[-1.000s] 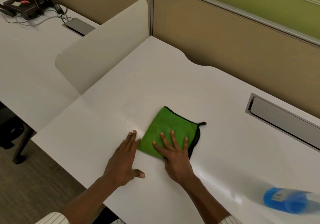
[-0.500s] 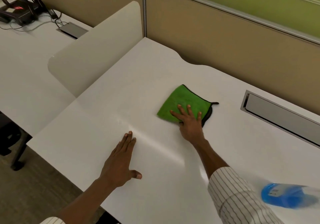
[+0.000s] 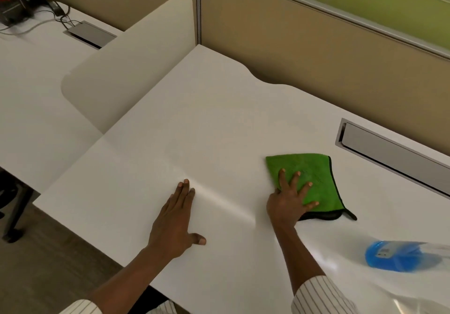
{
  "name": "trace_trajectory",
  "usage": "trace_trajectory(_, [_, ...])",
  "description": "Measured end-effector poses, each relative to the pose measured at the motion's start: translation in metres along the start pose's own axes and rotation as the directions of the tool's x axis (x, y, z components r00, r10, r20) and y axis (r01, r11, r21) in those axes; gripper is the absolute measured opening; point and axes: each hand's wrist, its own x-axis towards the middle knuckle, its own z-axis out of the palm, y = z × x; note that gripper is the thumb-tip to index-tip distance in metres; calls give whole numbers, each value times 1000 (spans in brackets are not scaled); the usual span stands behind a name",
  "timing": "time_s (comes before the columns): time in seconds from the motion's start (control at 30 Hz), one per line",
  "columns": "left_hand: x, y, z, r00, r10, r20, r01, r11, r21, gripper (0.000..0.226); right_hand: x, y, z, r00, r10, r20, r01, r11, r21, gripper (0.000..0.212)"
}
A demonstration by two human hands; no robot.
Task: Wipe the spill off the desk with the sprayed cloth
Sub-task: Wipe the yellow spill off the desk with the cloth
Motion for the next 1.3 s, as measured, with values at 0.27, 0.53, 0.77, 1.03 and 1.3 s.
trace_trajectory(0.27, [1, -3, 2, 1000, 16, 8, -17, 1000, 23, 144, -36, -70, 31, 854, -505, 129, 514, 856, -51, 79])
trace_trajectory(0.53, [2, -1, -1, 998, 38, 40, -43, 992, 121, 143, -36, -18, 16, 740, -659, 133, 663, 749, 21, 79])
trace_trajectory(0.77, [5, 0, 1, 997, 41, 61, -49, 988, 150, 140, -17, 60, -14, 977, -208, 45, 207, 978, 27, 92])
trace_trajectory(1.03, [3, -5, 0, 995, 69, 66, -78, 985, 156, 140, -45, -42, 8, 940, 340, -37, -331, 931, 154, 74])
trace_trajectory(1.3, [4, -14, -2, 988, 144, 62, -153, 971, 184, 138, -51, -121, 28, 871, -454, 187, 439, 891, 117, 78])
